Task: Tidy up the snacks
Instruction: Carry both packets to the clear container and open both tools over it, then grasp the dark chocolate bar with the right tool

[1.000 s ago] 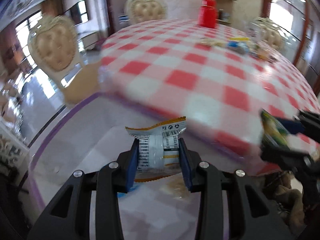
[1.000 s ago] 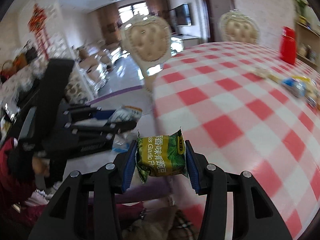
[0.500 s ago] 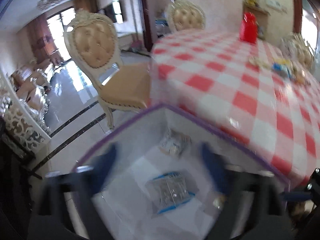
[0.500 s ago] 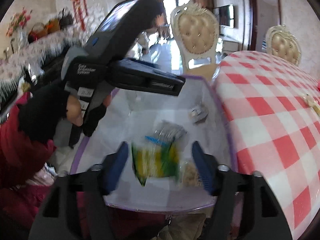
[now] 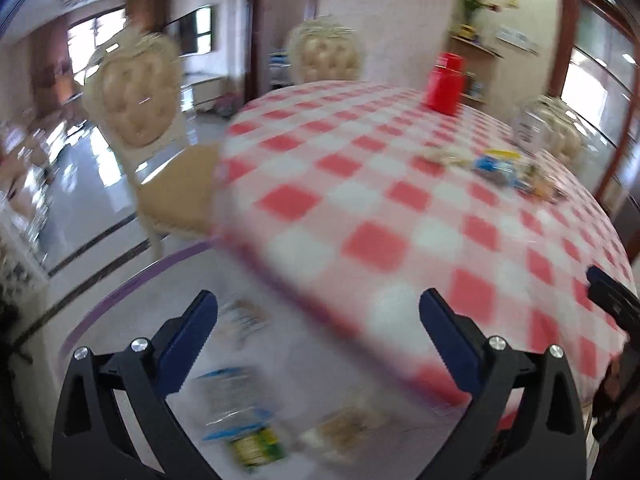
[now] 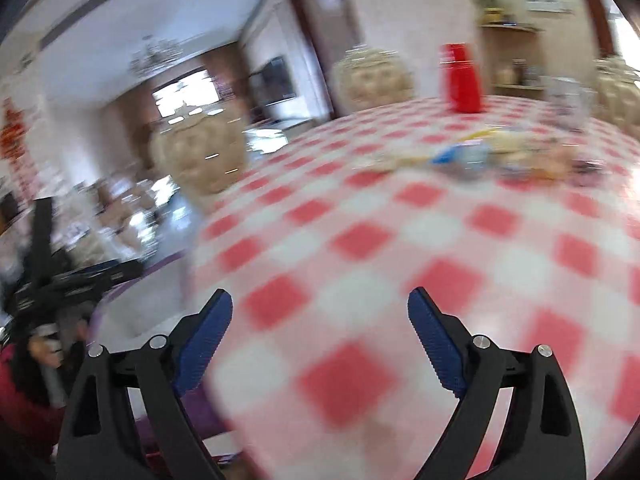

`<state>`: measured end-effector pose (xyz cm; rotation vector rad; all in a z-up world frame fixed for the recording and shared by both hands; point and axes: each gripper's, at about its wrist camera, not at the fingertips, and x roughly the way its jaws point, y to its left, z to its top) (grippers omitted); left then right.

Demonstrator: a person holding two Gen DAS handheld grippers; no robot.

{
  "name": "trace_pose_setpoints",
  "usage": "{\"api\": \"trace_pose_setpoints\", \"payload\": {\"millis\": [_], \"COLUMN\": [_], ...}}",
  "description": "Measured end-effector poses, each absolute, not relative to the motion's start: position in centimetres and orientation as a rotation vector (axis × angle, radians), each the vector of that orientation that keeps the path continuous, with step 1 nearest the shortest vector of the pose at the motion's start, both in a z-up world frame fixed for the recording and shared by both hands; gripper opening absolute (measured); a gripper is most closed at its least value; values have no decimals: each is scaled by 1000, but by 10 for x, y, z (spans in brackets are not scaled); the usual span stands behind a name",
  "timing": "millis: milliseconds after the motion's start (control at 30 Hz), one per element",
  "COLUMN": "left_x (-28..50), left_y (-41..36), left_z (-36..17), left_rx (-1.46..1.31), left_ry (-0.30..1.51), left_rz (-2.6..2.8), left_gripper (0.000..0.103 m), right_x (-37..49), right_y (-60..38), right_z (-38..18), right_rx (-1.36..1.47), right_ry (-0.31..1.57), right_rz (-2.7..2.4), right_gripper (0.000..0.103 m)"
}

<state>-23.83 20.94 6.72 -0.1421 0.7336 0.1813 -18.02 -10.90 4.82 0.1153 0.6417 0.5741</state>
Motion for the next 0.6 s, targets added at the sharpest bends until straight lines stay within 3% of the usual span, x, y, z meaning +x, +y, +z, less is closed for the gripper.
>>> {"api": "trace_pose_setpoints", "payload": {"millis": [267, 600], "left_x": [-110, 24], "left_y": [79, -15], "left_z": [55, 39], "left_rx": [-129, -287], "left_ry": [826, 670], "left_rz": [-28, 23], "left_gripper": [101, 101], "right_x": [-110, -2], "right_y": [-217, -281], "right_z": [31, 11], "right_rx": [316, 558], "right_ry": [701, 730], "right_rz": [321, 182], "right_gripper": [87, 87]}}
